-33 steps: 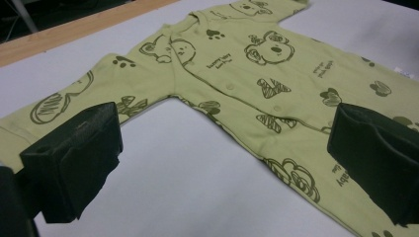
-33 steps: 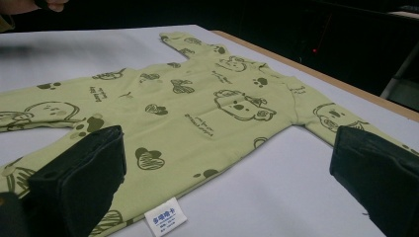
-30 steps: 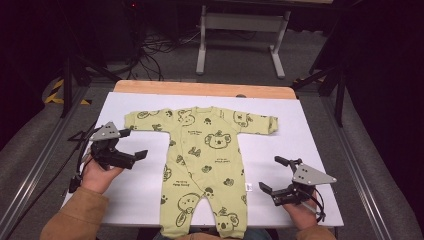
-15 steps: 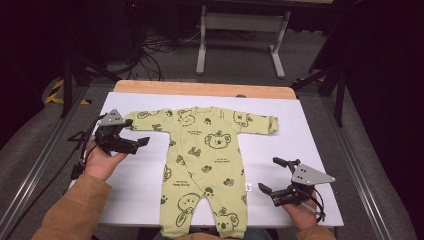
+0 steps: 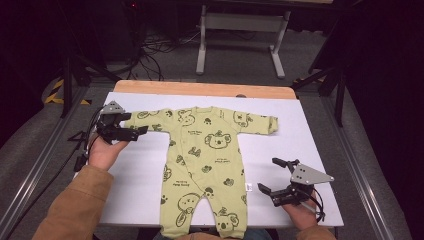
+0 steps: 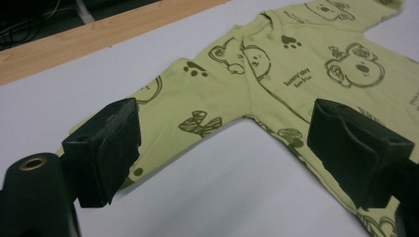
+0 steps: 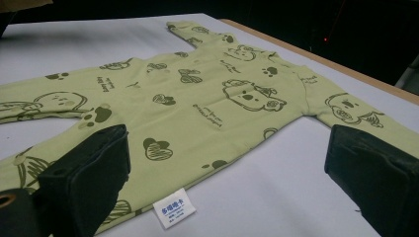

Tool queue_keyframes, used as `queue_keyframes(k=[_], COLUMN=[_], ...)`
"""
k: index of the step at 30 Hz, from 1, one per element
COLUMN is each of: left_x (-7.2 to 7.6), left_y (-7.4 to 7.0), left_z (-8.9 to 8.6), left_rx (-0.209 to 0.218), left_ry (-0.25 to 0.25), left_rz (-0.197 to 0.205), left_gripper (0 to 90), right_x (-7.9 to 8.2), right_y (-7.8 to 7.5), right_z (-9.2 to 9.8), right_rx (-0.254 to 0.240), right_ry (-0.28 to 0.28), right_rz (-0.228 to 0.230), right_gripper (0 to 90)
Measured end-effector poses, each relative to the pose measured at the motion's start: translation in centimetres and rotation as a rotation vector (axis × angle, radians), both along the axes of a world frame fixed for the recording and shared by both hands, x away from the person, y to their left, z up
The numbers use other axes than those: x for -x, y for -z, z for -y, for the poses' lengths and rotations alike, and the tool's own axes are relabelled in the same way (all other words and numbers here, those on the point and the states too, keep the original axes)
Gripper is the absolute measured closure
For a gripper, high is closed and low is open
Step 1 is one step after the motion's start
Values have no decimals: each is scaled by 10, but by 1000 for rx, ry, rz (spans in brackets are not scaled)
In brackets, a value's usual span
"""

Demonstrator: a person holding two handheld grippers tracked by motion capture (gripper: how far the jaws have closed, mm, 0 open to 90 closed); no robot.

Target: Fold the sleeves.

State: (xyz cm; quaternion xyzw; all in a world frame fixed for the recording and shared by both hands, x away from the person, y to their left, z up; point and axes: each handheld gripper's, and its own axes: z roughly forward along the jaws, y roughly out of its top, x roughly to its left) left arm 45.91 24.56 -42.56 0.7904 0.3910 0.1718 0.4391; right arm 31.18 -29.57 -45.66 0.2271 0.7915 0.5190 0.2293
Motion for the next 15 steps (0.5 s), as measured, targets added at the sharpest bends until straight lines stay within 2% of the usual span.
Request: queue_keyframes(k=[3,4,5,7,9,15], left_x=[-6,-8,-9,-11,-15,-32], left_y=[2,3,3,5,7,12], left_z=[0,0,2,3,3,-5], left_rx=[16,15,-12,-58,-57,-47], left_ry=[-28,-32,-36,-47,-48,-92], left_rz=[-3,10,43,60,34,-24], left_gripper=[143,143,143,156,158,158], right_x=[0,0,-1,-1,-1,-1], right_y=[0,0,0,1,1,2], right_z=[0,0,0,0,0,-1], right_rx=[0,-2,-1,-1,-2,1], right_ry=[-2,-2,-2,-4,-5,-10], right_rz=[-1,-3,-4,-6,-8,-14], right_gripper=[43,43,43,43,44,46])
